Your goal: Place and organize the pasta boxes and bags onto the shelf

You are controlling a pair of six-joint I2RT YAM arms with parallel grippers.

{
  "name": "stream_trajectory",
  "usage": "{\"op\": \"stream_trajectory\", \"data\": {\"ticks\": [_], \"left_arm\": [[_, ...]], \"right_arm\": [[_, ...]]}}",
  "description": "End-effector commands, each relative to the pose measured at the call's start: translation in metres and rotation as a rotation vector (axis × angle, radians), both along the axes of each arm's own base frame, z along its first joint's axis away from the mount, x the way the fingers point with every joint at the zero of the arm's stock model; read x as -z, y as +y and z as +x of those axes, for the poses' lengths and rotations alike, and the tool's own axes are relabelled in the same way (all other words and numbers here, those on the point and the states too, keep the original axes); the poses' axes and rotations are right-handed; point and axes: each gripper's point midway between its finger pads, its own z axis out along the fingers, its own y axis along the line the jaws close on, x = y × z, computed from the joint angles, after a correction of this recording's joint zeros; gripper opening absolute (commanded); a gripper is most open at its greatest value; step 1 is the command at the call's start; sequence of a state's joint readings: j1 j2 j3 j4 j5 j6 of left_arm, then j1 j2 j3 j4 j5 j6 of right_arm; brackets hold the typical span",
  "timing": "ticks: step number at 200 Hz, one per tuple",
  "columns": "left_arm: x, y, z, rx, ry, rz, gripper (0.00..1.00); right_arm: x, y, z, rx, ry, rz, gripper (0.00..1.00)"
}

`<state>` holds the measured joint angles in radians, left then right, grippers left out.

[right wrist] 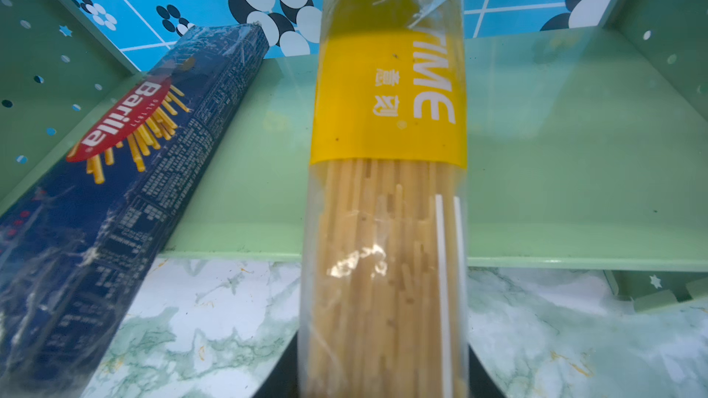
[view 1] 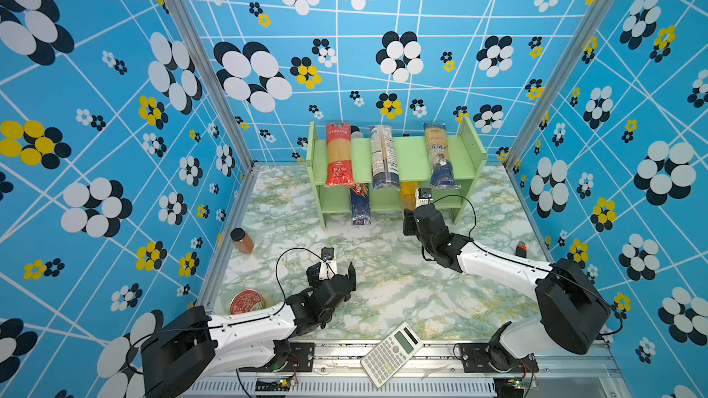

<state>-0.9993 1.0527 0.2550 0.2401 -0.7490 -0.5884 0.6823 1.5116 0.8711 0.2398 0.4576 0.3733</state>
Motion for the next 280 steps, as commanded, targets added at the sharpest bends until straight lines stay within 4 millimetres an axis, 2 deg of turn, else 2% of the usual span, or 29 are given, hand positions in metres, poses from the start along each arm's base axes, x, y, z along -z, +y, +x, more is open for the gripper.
{"op": "stream_trajectory", "data": {"ticks": [1, 63, 136, 196, 240, 280], "left_arm": [[0.004, 0.002, 0.001, 0.012, 0.006, 0.012, 0.99], [0.006, 0.004, 0.006, 0.005, 0.015, 0.008, 0.99], [0.008, -0.002, 0.011, 0.015, 0.022, 0.007, 0.99], [0.009, 0.000, 0.012, 0.012, 0.027, 0.011, 0.99], [0.008, 0.002, 0.012, 0.007, 0.029, 0.011, 0.99], [0.007, 0.004, 0.011, 0.002, 0.027, 0.011, 0.99]], "right_arm": [[-0.073, 0.009, 0.024, 0.023, -0.205, 0.139, 0.00], [-0.072, 0.007, 0.034, 0.030, -0.206, 0.138, 0.00], [-0.074, 0.006, 0.042, 0.038, -0.218, 0.135, 0.00], [-0.062, 0.006, 0.048, 0.045, -0.205, 0.127, 0.00], [-0.055, 0.007, 0.050, 0.046, -0.196, 0.121, 0.06], [-0.054, 0.005, 0.047, 0.044, -0.194, 0.117, 0.19]]}}
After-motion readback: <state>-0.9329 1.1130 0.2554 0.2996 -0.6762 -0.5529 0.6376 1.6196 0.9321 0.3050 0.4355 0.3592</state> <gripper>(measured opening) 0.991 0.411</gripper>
